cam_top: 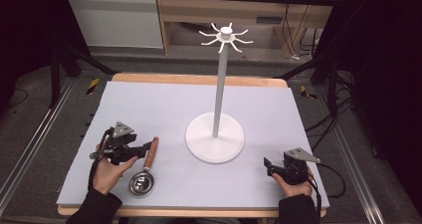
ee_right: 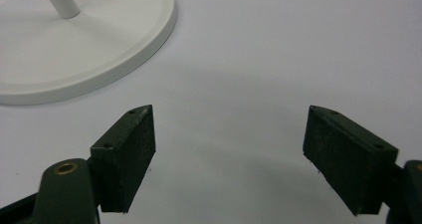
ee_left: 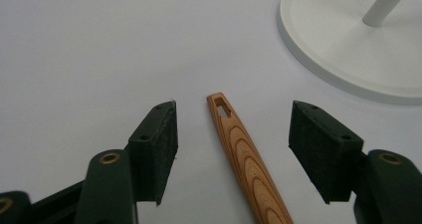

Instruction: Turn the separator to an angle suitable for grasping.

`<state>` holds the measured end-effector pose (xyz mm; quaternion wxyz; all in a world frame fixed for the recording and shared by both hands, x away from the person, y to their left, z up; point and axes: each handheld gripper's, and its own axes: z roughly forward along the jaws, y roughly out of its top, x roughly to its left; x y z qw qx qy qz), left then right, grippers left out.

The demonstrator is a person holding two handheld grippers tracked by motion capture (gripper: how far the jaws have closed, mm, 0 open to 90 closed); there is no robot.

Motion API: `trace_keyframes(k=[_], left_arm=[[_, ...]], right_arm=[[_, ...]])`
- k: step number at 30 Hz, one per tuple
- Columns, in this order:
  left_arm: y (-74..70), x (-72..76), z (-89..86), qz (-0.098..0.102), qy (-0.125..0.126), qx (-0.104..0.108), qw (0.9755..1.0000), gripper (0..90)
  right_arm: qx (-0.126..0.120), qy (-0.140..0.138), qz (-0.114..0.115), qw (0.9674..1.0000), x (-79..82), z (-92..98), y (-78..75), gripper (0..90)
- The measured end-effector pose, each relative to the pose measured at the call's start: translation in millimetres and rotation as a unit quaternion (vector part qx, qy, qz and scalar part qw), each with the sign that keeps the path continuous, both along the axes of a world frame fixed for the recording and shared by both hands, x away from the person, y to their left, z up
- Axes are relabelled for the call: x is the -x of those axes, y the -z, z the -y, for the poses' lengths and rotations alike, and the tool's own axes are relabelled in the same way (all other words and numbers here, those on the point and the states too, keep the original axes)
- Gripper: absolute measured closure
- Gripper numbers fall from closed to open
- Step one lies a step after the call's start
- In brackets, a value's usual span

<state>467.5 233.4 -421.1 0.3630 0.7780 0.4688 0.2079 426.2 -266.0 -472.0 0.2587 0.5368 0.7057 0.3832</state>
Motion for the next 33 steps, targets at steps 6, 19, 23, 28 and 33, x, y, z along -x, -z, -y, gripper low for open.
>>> trace_keyframes(k=[6, 19, 23, 28, 33], left_arm=[[8.8, -3.5, 3.8, -0.018, 0.004, -0.012, 0.9998, 37.7], [28.8, -6.5, 14.1, -0.060, 0.019, -0.034, 0.9975, 42.9], [32.6, -6.7, 14.8, -0.074, 0.019, -0.035, 0.9965, 45.8], [36.8, -6.6, 16.5, -0.087, 0.011, -0.043, 0.9952, 49.6], [40.2, -7.5, 17.3, -0.098, 0.015, -0.040, 0.9943, 53.8]], right_arm=[[0.003, -0.003, 0.001, 1.0000, -0.4, -0.4, 0.7, 22.4], [-0.001, -0.010, -0.006, 0.9999, 0.1, -1.8, 1.2, 24.7], [-0.003, -0.012, -0.007, 0.9999, 0.4, -2.4, 0.8, 25.4], [0.003, -0.013, -0.006, 0.9999, -0.1, -2.1, 1.5, 26.5], [0.002, -0.013, -0.006, 0.9999, -0.6, -1.6, 1.3, 27.0]])
